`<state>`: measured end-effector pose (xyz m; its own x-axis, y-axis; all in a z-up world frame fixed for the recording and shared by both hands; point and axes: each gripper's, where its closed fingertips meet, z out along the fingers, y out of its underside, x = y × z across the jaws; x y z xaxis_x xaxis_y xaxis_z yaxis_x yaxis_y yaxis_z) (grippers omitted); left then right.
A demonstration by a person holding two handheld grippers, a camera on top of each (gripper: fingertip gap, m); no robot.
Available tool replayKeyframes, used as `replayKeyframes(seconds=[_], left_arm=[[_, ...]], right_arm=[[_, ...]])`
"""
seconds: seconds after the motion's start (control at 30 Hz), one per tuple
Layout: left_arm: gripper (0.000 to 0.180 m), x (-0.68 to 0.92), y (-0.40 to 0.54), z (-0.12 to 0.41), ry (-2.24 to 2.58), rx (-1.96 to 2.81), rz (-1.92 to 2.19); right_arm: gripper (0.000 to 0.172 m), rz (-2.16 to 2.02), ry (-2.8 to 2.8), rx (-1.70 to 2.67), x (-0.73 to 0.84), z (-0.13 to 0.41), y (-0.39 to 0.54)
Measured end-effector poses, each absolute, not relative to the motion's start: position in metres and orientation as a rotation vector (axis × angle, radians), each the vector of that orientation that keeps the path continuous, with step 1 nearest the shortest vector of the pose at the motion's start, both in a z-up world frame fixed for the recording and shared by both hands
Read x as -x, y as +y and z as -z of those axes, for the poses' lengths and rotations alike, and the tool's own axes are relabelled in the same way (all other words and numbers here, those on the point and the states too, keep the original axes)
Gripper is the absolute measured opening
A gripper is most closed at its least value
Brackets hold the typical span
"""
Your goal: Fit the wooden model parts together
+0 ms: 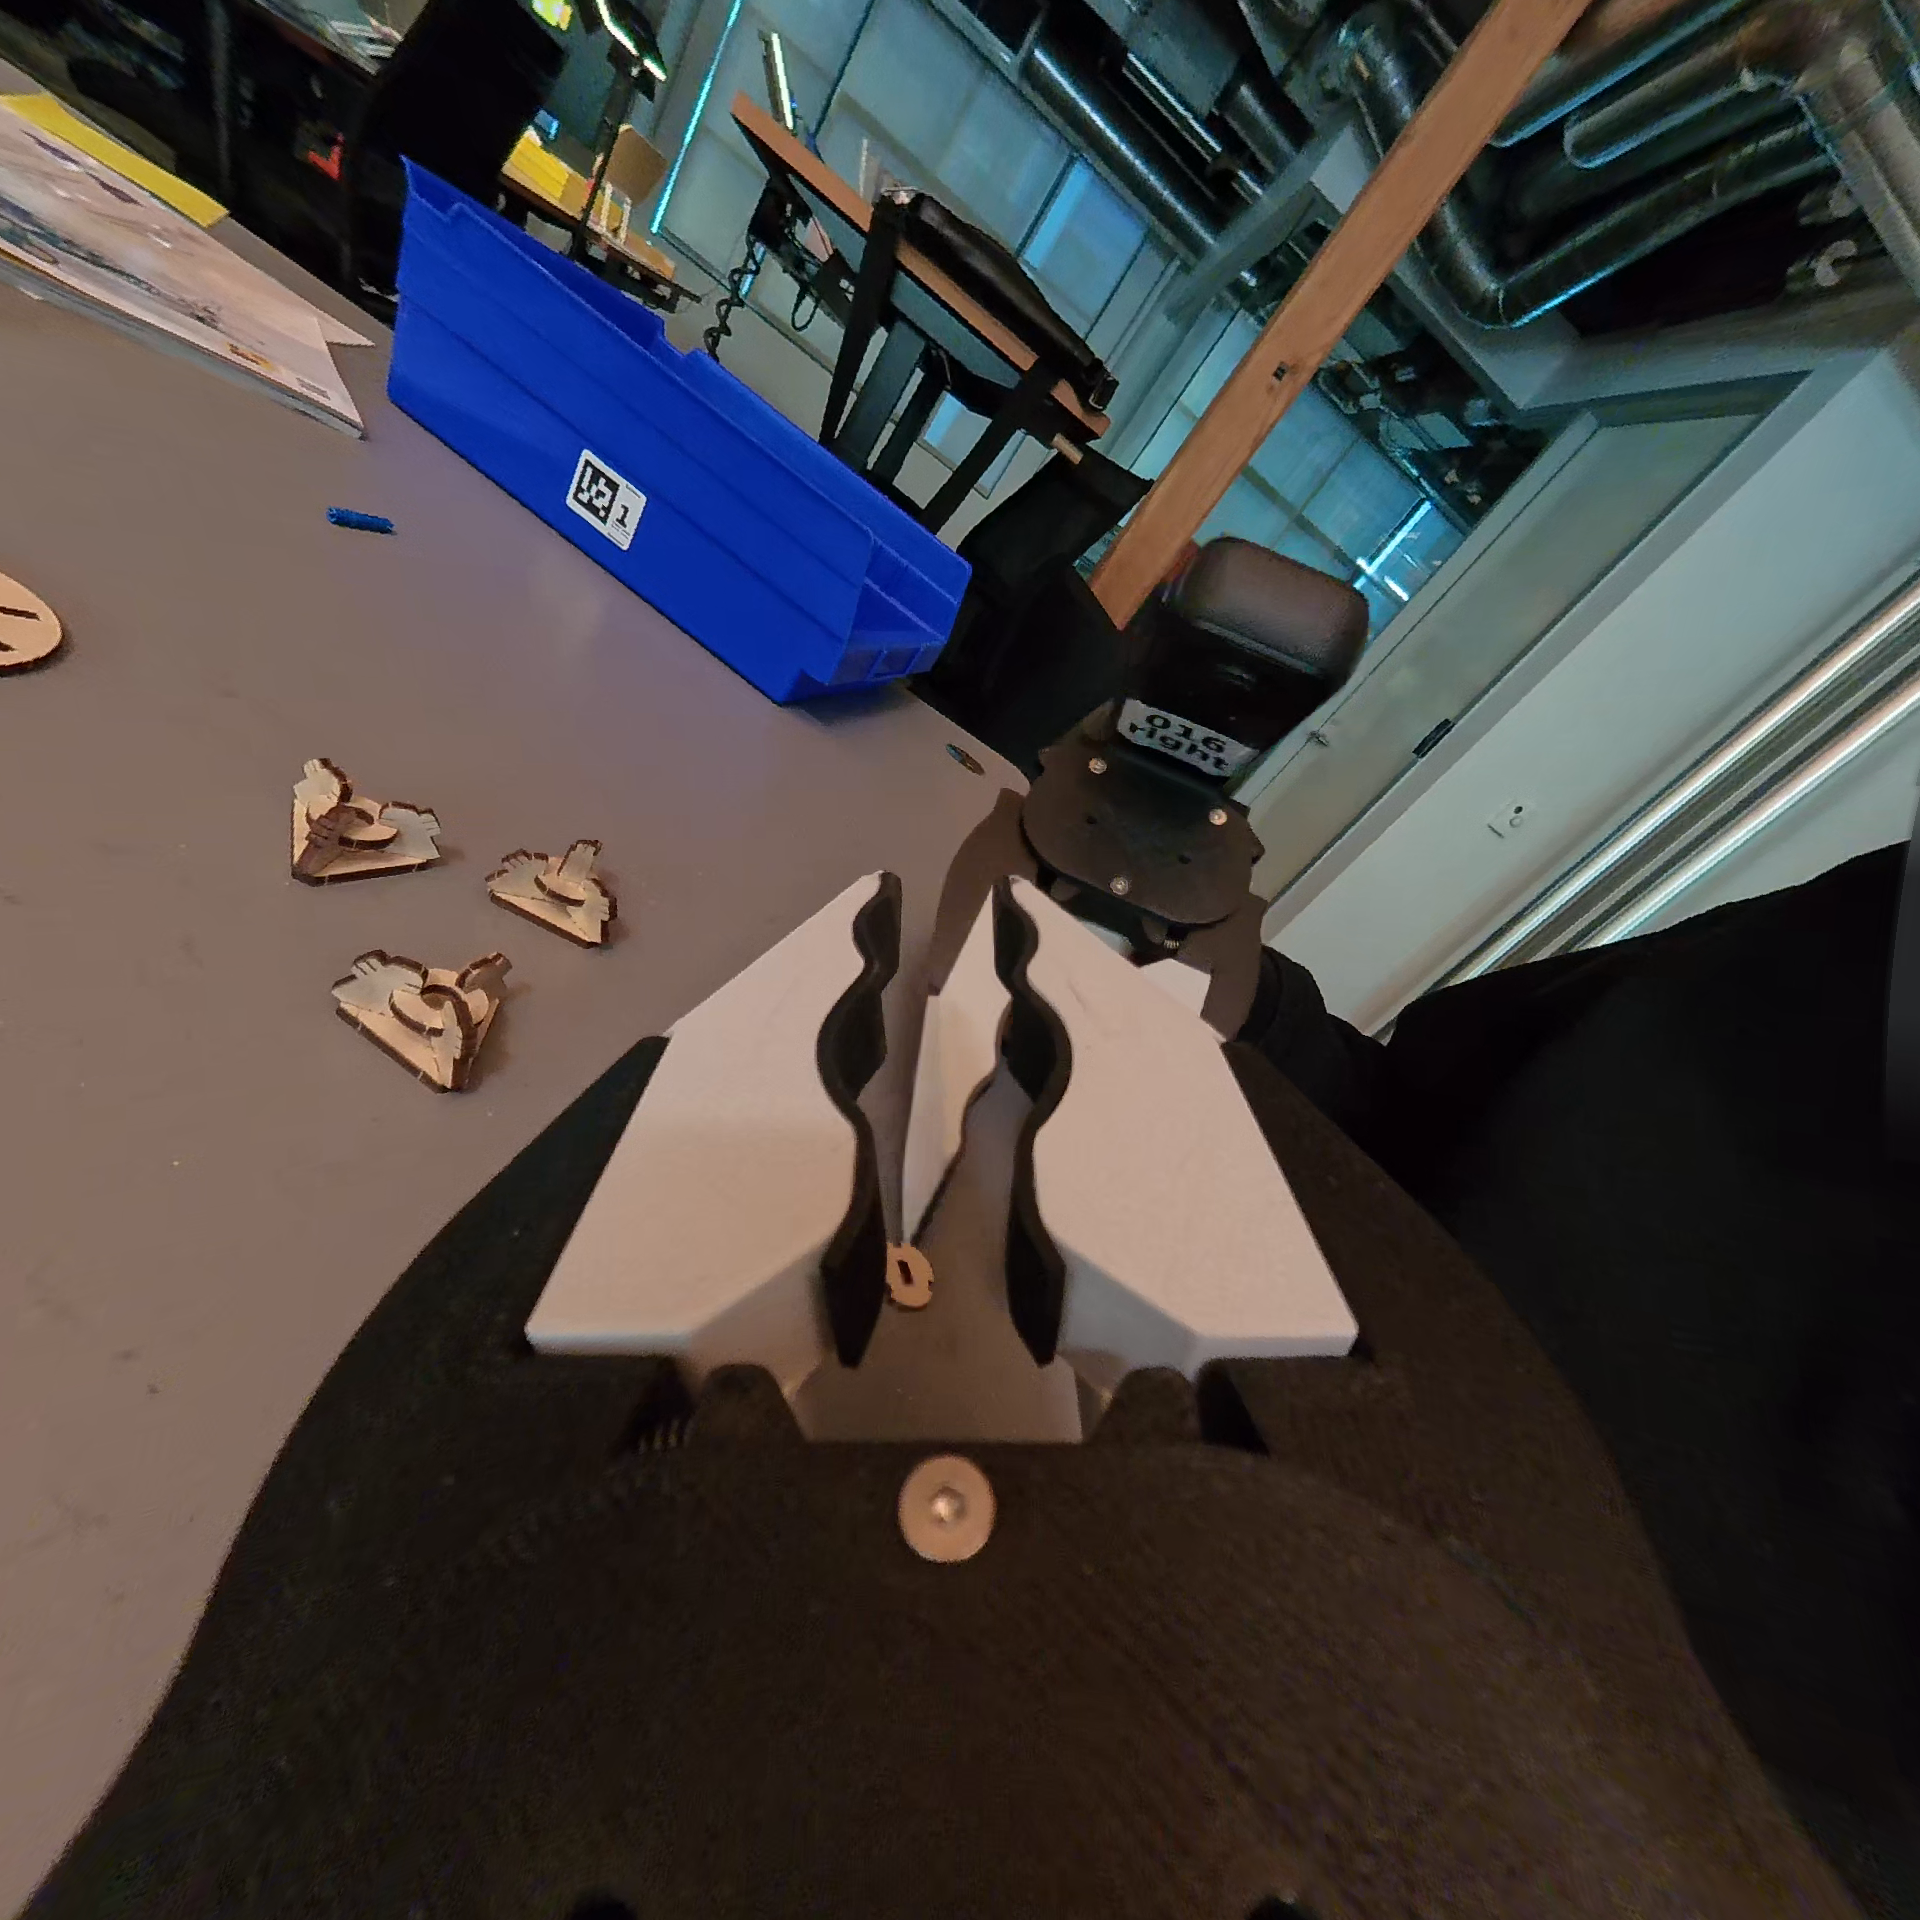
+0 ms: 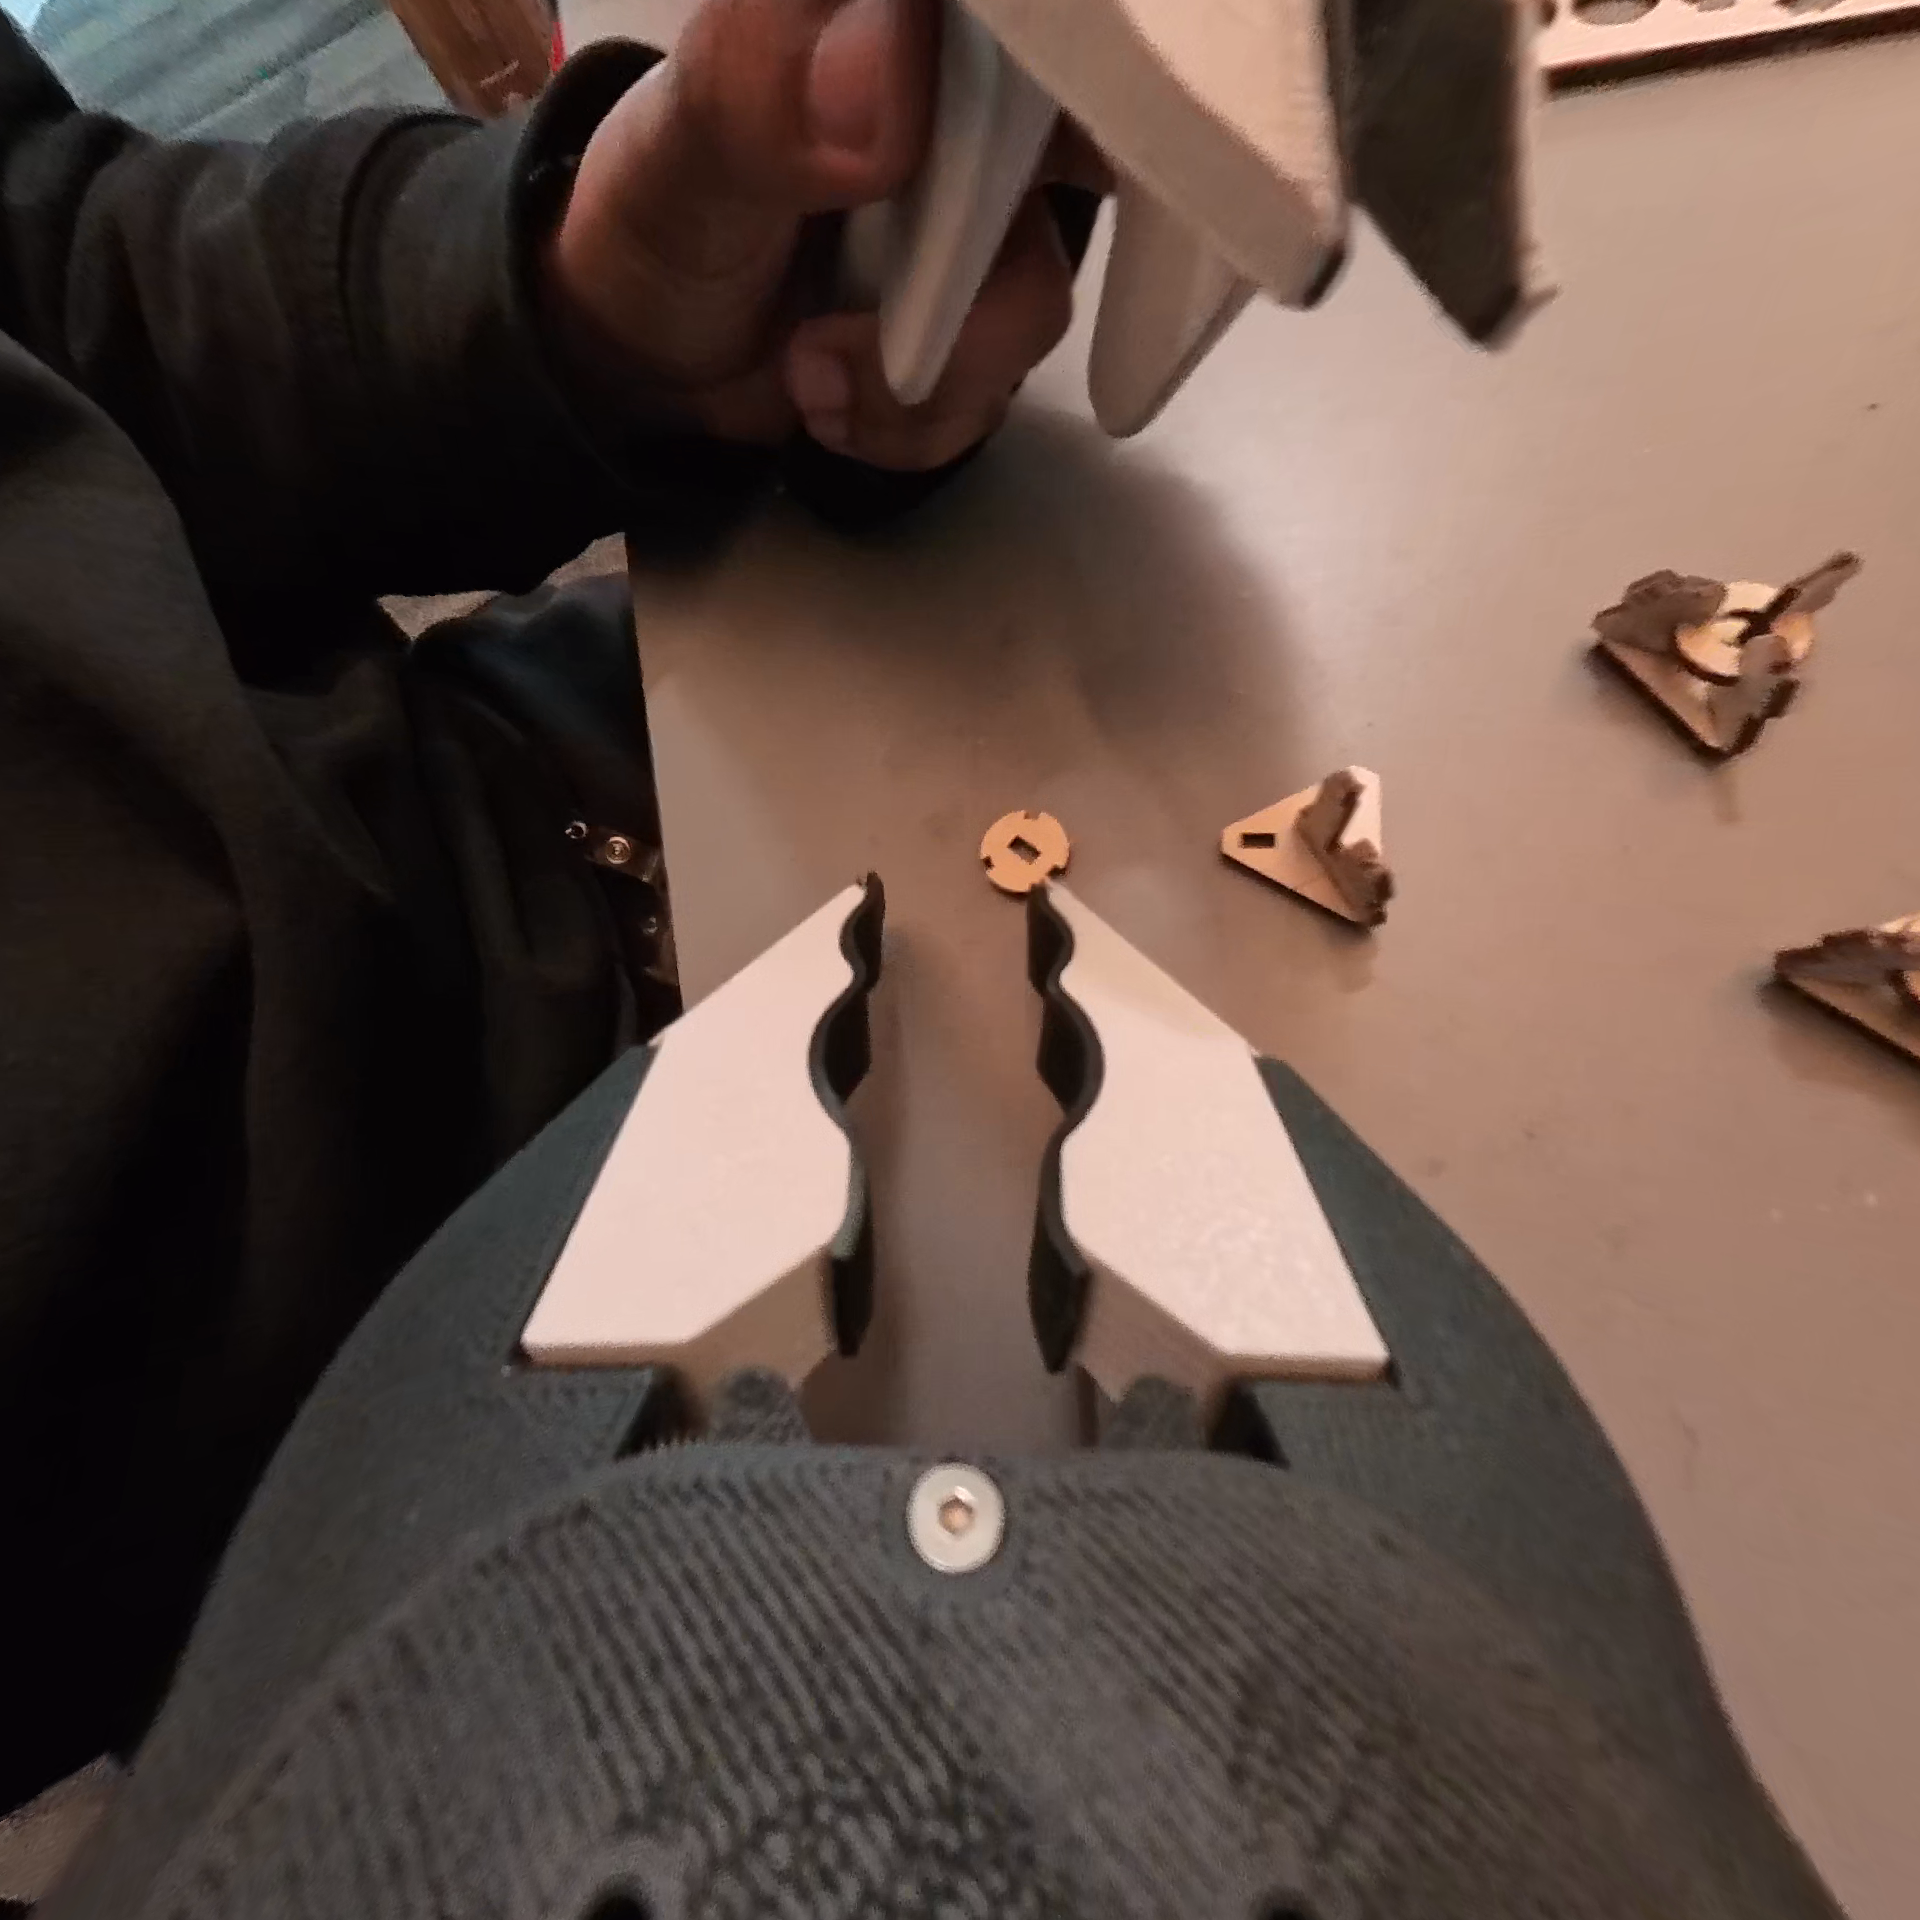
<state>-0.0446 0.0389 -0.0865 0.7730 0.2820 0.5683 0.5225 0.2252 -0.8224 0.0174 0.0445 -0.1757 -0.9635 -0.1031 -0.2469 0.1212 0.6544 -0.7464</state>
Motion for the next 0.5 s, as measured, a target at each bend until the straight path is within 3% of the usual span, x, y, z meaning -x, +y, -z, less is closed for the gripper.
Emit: replayKeyframes(seconds=[0.3,0.5], left_arm=[[0.018,0.042,0.037,0.087,-0.699,1.407,0.149],[0.021,-0.005,0.035,0.139,-0.569,1.932,0.221]], right_arm=[[0.031,1.346,2.494,-0.097,-0.01,0.156,0.043],[0.034,1.597,2.129,-0.398,0.028,0.117,0.054]])
